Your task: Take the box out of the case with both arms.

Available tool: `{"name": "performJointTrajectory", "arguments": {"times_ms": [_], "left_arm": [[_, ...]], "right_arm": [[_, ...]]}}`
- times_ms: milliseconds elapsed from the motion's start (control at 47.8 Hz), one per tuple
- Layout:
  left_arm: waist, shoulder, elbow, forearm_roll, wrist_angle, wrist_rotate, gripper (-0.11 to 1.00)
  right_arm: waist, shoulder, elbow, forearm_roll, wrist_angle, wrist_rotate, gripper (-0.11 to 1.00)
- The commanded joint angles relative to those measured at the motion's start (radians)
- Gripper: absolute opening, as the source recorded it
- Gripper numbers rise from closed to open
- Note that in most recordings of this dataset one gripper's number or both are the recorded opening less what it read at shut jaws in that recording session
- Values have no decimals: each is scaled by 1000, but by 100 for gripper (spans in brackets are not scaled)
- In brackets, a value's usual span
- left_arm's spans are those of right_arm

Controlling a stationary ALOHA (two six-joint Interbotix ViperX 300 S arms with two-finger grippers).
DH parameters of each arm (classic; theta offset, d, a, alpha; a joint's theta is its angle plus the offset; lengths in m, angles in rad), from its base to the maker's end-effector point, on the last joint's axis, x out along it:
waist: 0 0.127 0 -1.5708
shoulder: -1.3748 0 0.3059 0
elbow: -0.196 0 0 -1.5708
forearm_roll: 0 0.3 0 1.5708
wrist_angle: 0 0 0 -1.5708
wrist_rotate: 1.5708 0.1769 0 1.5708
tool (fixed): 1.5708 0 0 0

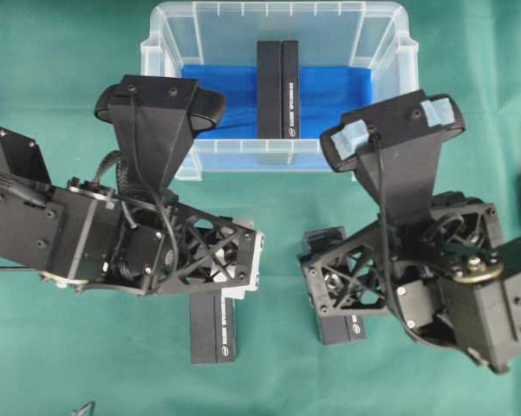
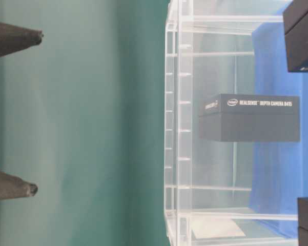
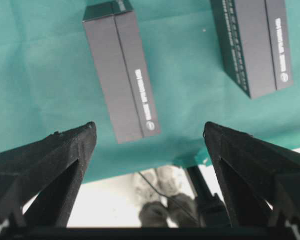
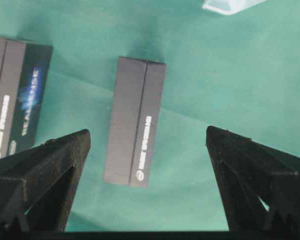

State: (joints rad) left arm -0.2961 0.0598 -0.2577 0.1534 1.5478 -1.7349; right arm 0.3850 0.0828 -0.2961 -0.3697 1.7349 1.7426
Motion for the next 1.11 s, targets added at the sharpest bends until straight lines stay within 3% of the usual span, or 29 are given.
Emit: {"name": "performJointTrajectory", "arguments": {"times_ms": [0, 125, 356, 439, 920, 1088], "left_arm": [[3, -25, -9, 5, 0, 2, 89], [0, -28, -5, 2, 0, 12, 89], [-21, -94, 78, -14, 44, 2, 89], [-37, -137, 124, -14, 48, -21, 89], [-141, -385, 423, -15, 40, -215, 89], [-150, -420, 463, -15, 37, -227, 89]], "right_arm": [[-2, -35, -18, -3, 6, -3, 91], [-2, -35, -15, 9, 23, -11, 91], [0, -75, 34, 123, 186, -52, 90], [8, -104, 69, 138, 209, -41, 90], [40, -356, 367, 146, 107, 35, 90], [44, -414, 422, 147, 77, 48, 90]]}}
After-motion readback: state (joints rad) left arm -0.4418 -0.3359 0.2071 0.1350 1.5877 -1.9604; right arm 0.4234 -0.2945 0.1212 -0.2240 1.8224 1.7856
